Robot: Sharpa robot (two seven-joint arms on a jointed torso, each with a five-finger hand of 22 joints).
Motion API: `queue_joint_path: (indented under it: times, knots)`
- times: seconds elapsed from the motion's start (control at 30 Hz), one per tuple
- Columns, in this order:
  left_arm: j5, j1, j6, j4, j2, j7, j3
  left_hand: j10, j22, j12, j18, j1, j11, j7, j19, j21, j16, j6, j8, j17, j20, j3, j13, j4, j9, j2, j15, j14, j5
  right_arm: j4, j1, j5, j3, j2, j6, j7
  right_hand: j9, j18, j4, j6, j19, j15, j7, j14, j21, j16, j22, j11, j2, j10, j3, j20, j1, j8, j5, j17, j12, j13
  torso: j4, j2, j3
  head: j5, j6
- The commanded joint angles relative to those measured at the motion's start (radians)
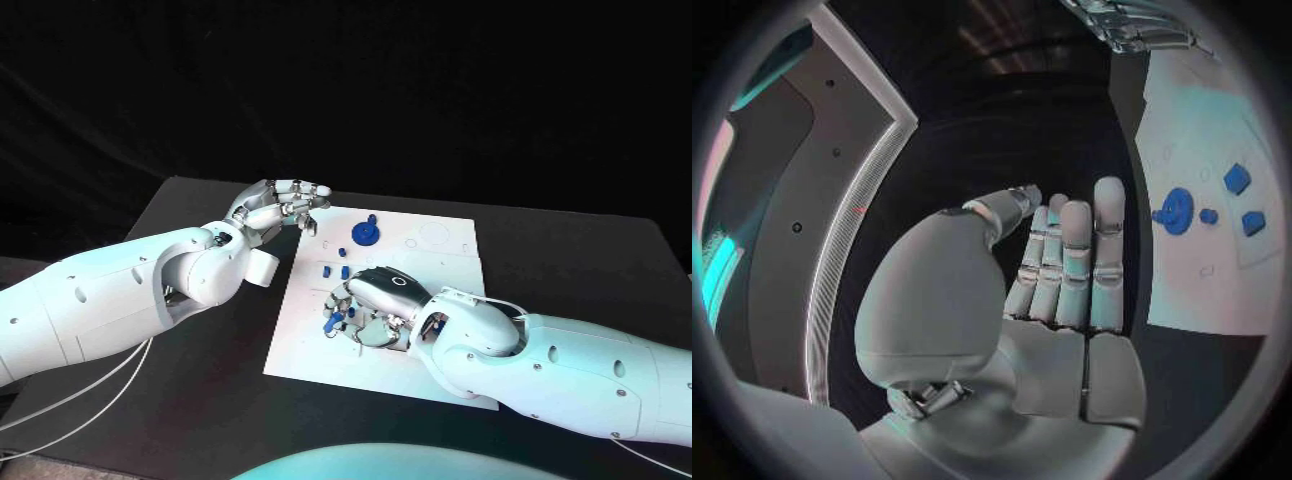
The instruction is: Assemble the parts on the task board
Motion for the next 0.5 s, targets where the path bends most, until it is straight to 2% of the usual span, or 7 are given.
queue_joint_path:
  times: [0.03, 0.23, 0.5]
  knots:
    - [-0.002, 0.000, 0.017, 0.003, 0.001, 0.005, 0.000, -0.008, -0.001, 0.004, 0.015, 0.000, 0.002, 0.002, -0.004, -0.005, -0.005, -0.005, 0.006, -0.001, 0.006, -0.001, 0.001, -0.005, 0.001, 0.010, 0.000, -0.008, 0.004, -0.007, -0.004, -0.022, -0.001, 0.007, 0.040, -0.002, 0.014, -0.005, -0.003, 0.000, -0.002, -0.007, 0.004, 0.014, -0.004, 0.000, 0.029, -0.014, 0.009, 0.020, 0.006, 0.002, 0.002, 0.007, 0.002, -0.001, 0.001, 0.001, 0.0003, 0.001, 0.0002, 0.000, -0.003]
    - [-0.002, 0.000, 0.018, 0.004, 0.001, 0.004, 0.000, -0.008, -0.001, 0.004, 0.015, 0.000, 0.002, 0.002, -0.004, -0.005, -0.005, -0.005, 0.006, -0.001, 0.006, -0.001, 0.001, -0.005, 0.001, 0.010, 0.000, -0.008, 0.004, -0.022, -0.012, -0.050, -0.003, 0.018, 0.043, -0.026, 0.015, -0.005, -0.002, -0.001, -0.003, -0.007, 0.005, 0.013, -0.005, 0.000, 0.028, -0.013, 0.009, 0.020, 0.006, 0.002, 0.001, 0.007, 0.002, -0.002, 0.001, 0.001, 0.0000, 0.001, 0.0007, 0.003, -0.004]
    - [-0.002, 0.000, 0.018, 0.005, -0.003, 0.003, 0.000, -0.009, -0.002, 0.005, 0.015, -0.001, 0.002, 0.002, -0.005, -0.006, -0.006, -0.005, 0.007, -0.001, 0.006, -0.001, 0.001, -0.005, 0.002, 0.010, 0.000, -0.008, 0.004, -0.031, -0.019, -0.086, -0.003, 0.025, 0.056, -0.055, 0.015, -0.005, -0.002, -0.001, -0.003, -0.007, 0.005, 0.013, -0.005, 0.000, 0.028, -0.013, 0.009, 0.020, 0.006, 0.002, 0.001, 0.007, 0.002, -0.002, 0.001, 0.001, 0.0011, 0.000, -0.0006, 0.005, -0.009]
